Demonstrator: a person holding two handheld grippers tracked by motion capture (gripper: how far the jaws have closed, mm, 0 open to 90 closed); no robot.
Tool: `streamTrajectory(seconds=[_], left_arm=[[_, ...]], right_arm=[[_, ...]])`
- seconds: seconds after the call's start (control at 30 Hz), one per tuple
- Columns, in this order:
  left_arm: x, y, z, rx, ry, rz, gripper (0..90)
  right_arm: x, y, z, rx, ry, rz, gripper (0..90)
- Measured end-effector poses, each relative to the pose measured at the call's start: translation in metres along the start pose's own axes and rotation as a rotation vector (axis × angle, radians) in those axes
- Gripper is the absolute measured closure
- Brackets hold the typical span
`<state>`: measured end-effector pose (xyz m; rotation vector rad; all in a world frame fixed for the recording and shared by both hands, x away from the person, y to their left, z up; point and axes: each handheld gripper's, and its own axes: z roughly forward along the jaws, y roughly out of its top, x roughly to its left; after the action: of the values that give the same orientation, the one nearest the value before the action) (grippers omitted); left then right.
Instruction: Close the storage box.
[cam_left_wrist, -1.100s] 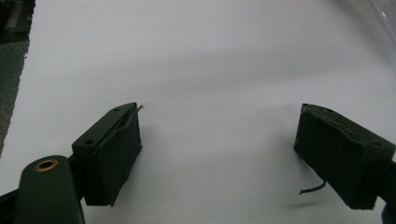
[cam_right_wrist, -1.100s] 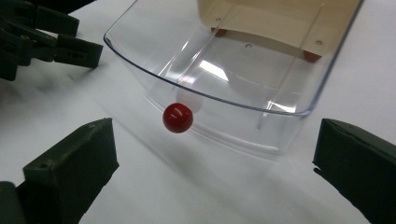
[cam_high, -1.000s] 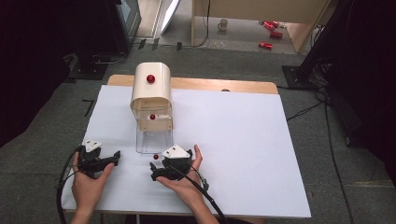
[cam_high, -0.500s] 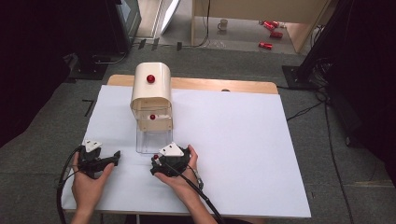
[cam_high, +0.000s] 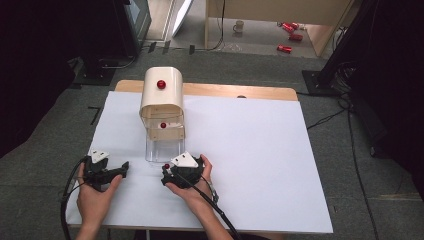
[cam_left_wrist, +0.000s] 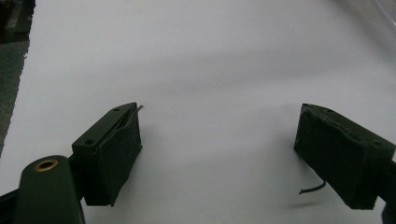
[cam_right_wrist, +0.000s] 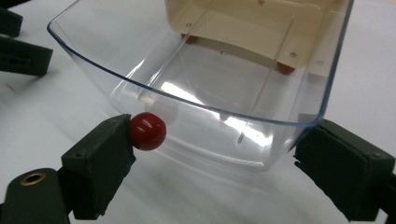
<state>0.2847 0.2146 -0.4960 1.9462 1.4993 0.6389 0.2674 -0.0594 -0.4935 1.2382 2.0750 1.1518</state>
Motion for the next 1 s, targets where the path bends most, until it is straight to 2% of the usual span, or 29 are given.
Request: streamTrajectory(seconds=[0.5, 1.0], left_arm=[[0.000, 0.000, 0.000, 0.000, 0.000, 0.000, 14.5], [0.000, 0.000, 0.000, 0.000, 0.000, 0.000, 14.6]], right_arm=[[-0.004, 0.017, -0.003, -0.014, -0.003, 0.010, 13.0], [-0.015, 0.033, 0.018, 0.000, -0.014, 0.016, 13.0]])
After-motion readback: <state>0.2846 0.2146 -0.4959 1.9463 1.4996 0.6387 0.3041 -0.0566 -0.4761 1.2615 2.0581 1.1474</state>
